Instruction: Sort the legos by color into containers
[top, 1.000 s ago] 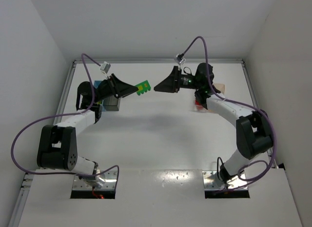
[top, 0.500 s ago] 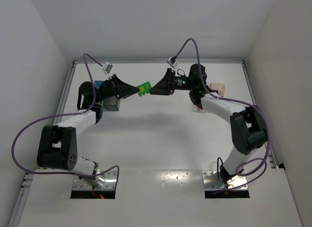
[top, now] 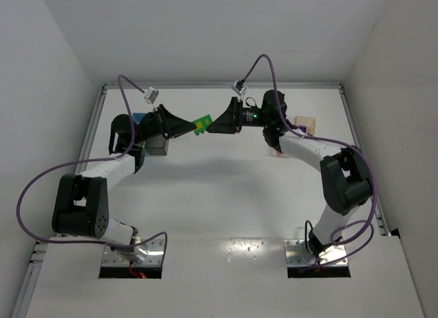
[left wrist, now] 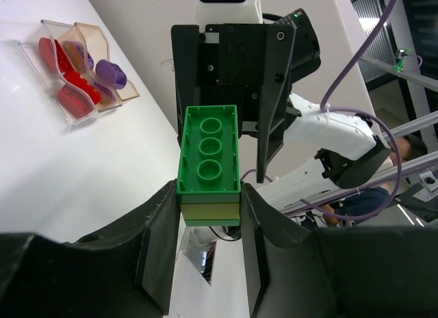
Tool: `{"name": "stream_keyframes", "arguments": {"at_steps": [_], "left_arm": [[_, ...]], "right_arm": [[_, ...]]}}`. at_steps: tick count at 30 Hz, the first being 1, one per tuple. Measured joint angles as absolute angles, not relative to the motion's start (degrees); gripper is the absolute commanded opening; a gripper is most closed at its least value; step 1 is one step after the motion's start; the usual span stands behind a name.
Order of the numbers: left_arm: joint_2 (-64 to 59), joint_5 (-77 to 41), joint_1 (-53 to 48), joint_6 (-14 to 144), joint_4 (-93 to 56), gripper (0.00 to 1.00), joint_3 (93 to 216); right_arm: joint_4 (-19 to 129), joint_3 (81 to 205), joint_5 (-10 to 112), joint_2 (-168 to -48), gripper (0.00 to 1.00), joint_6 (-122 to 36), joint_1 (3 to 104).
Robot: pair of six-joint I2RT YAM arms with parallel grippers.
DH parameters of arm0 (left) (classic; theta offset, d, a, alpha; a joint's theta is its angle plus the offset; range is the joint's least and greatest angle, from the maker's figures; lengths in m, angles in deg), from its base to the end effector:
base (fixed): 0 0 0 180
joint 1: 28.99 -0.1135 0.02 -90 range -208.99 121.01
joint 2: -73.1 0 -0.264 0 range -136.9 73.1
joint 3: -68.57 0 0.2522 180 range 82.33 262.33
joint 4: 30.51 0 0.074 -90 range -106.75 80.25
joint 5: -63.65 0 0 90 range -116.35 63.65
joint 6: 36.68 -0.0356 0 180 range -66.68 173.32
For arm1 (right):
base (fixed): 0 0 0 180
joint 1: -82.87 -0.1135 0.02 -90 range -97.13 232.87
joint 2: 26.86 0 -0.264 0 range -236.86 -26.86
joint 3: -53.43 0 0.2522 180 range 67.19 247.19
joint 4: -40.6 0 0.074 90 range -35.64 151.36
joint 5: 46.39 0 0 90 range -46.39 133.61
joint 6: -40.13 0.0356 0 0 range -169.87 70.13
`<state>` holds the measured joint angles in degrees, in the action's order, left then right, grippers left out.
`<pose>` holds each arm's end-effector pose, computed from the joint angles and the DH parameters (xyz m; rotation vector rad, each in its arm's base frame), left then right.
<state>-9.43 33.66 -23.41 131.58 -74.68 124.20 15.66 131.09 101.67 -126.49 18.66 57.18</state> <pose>0.2938 -0.0597 0.2884 0.0528 1.7136 -1.8037 0.3390 0.1966 0.2842 -0.3033 1.9398 1.9482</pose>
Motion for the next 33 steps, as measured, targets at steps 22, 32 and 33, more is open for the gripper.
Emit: {"name": "stream_keyframes", "arguments": {"at_steps": [22,32,33], "left_arm": [[-10.2,28.2,-23.4,138.7,-87.6,0.0,118.5],[-13.2,23.8,-24.6,142.6,-90.2,0.0,122.1],[-13.2,23.2,-24.9,142.7,-90.2,0.0,122.1]], "right_arm": [[15.6,131.4,100.1,-127.5,0.09,16.8,56.0],[18.9,128.1,100.3,-123.9,0.04,11.4,53.5],[19.5,127.4,100.9,-123.6,0.04,10.8,53.0]]}}
